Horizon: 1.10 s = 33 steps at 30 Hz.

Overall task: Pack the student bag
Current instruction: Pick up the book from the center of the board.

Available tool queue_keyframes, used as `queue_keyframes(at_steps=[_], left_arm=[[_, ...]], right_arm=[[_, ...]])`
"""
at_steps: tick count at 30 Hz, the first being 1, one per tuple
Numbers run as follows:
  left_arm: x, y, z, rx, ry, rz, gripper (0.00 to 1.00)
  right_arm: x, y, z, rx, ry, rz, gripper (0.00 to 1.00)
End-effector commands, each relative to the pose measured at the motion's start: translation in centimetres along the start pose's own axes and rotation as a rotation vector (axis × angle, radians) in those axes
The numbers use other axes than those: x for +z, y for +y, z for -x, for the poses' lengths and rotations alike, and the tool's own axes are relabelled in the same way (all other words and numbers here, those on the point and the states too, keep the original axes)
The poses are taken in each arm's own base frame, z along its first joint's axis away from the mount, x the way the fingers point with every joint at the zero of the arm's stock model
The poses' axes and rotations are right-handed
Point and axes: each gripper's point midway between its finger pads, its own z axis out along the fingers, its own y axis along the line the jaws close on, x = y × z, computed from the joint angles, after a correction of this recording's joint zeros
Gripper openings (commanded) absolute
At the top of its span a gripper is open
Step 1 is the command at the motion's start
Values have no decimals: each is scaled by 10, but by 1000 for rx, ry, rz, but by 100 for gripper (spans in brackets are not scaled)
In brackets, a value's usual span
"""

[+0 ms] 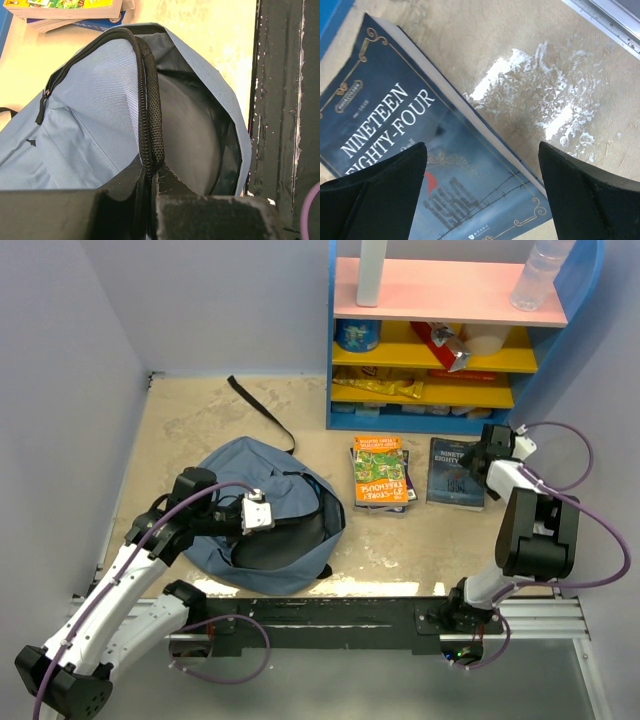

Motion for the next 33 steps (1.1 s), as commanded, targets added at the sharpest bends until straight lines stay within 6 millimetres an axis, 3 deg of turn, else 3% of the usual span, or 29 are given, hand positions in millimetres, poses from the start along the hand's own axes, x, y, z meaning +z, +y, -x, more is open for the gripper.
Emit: queue_keyframes(at_steps=[1,6,13,24,33], left_arm=[[-2,-6,16,23,-64,-27,0],[0,-8,13,23,-65,-30,0],[1,-6,13,24,-66,-25,0],[2,-2,16,26,-64,-22,0],[3,-2,16,21,-66,-27,0]], right_arm=[[5,10,6,-10,5,34,94],[8,25,-25,10,101,151,87],[-6,45,-53,40,181,341,78],[-35,86,-58,164,237,615,73],[-66,100,-27,188,153,718,65]])
